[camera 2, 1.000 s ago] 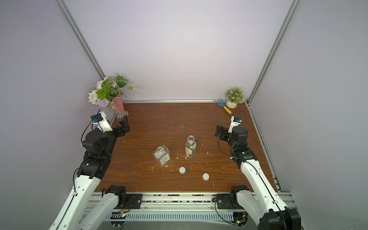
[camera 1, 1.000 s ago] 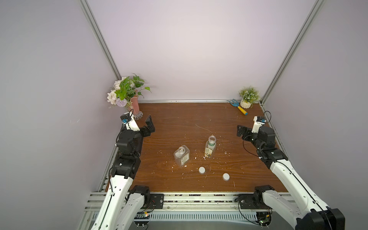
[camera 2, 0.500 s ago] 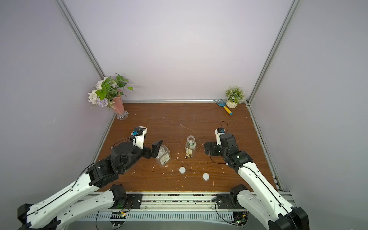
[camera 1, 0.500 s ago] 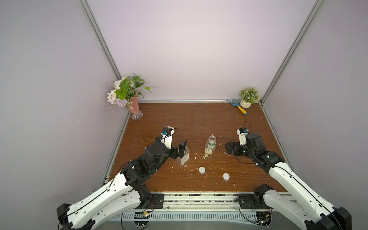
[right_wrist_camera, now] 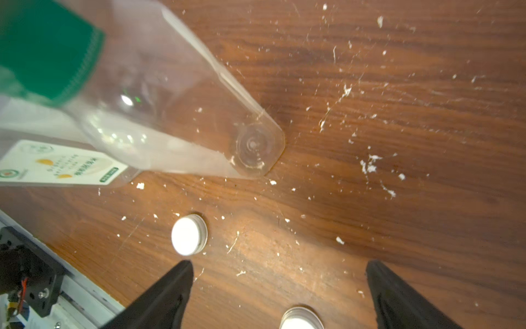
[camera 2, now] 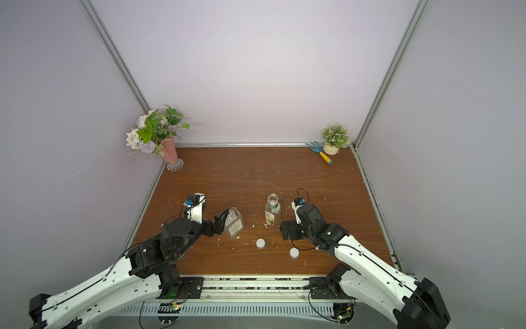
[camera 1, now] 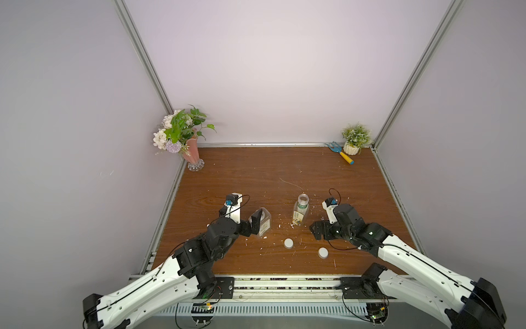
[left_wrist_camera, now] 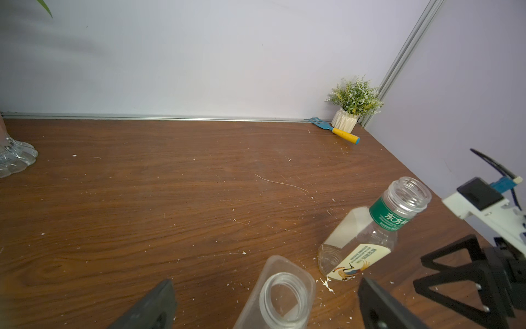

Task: Screw on the bottle caps
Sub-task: Pick up the bottle cap from the center of the board.

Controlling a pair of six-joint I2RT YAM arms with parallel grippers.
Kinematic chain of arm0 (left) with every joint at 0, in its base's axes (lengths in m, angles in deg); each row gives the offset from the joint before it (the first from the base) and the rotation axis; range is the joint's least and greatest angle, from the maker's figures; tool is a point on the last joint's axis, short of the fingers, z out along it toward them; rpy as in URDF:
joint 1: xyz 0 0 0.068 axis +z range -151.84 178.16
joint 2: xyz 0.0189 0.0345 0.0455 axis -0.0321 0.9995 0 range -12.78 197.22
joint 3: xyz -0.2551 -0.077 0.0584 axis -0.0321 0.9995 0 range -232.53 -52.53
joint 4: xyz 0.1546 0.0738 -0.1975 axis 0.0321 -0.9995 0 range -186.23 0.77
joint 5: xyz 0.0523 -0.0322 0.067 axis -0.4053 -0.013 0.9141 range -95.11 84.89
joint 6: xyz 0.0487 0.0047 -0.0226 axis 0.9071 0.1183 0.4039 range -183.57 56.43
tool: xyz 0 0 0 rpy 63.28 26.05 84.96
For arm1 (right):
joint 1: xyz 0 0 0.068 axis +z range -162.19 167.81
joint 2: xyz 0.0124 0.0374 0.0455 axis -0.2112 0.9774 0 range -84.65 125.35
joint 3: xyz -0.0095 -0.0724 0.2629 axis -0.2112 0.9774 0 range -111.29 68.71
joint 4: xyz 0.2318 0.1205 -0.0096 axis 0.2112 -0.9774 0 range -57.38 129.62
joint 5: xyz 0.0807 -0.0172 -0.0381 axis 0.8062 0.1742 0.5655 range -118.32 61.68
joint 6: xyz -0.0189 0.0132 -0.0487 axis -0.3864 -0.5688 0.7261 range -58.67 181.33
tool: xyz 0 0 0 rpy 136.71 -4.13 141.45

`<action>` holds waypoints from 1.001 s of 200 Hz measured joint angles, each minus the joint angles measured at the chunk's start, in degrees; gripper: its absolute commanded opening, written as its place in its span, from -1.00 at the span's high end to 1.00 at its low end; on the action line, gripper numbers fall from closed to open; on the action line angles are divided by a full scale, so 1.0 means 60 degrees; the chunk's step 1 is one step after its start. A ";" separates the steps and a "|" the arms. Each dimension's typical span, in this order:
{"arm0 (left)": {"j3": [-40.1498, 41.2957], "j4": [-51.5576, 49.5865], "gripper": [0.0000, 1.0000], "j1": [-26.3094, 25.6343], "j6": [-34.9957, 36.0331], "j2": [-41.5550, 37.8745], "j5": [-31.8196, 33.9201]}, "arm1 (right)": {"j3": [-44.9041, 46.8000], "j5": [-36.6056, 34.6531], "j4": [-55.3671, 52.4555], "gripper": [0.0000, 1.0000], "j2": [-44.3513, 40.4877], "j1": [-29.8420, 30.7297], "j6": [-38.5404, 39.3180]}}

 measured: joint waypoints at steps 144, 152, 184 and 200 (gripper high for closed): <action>0.3359 0.2619 -1.00 -0.1341 0.0102 -0.1625 0.1075 | 0.0568 -0.1373 -0.0754 -0.87 0.0525 0.2772 -0.2178; 0.3588 0.2951 -1.00 -0.1341 0.0197 -0.1610 0.1082 | 0.0568 -0.1366 -0.0597 -0.87 0.0586 0.2889 -0.2109; 0.4306 0.4266 -1.00 -0.1341 0.0579 -0.1173 0.1100 | 0.0565 -0.1326 0.0270 -0.87 0.0900 0.3202 -0.1606; 0.4513 0.4834 -1.00 -0.1341 0.0776 -0.0892 0.1122 | 0.0554 -0.1326 0.0714 -0.86 0.1100 0.3326 -0.1279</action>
